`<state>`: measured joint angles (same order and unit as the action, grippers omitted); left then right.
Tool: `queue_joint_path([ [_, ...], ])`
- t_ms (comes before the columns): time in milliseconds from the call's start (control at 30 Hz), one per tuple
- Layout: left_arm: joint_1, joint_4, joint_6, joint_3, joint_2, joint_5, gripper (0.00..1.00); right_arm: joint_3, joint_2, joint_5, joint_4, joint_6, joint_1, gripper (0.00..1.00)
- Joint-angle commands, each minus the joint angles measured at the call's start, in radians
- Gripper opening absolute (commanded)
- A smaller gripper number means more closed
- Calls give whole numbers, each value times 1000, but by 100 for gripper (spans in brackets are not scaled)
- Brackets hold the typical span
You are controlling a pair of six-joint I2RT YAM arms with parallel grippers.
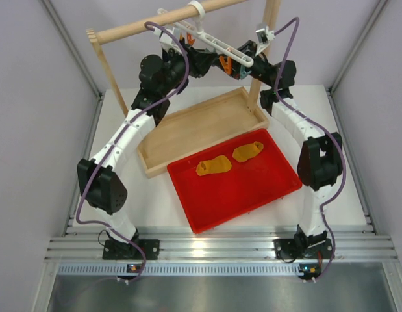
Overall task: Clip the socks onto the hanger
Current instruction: Open the clamp at the hanger.
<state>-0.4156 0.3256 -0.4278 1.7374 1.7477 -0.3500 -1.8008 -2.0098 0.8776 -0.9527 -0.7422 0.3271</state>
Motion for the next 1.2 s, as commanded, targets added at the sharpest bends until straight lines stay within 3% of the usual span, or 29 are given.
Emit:
queue_joint_path([
  [0, -2, -63, 20, 37, 22, 45, 47, -22, 52, -2, -44, 33, 13, 0],
  [733, -38, -95, -100, 119, 47, 175, 50, 34, 92, -52, -4, 141, 35, 0],
  [833, -38, -97, -106, 128, 53, 180, 45, 40, 95, -48, -9, 139, 35, 0],
  [967, -38, -91, -109, 123, 49, 198, 24, 52, 103, -42, -1, 141, 33, 0],
  [1000, -38, -89, -109, 123, 49, 192, 13, 57, 105, -40, 3, 136, 32, 0],
  [1033, -38, -86, -106, 122, 49, 187, 9, 60, 106, -32, 8, 133, 29, 2],
  [1100, -38, -86, -98, 119, 47, 181, 0, 78, 111, -26, 11, 103, 15, 15],
  [1133, -37, -86, -92, 117, 49, 180, 0, 89, 115, -13, 9, 95, 7, 28],
  [1167, -37, -86, -89, 116, 47, 178, 0, 99, 126, -5, 11, 86, 3, 32],
])
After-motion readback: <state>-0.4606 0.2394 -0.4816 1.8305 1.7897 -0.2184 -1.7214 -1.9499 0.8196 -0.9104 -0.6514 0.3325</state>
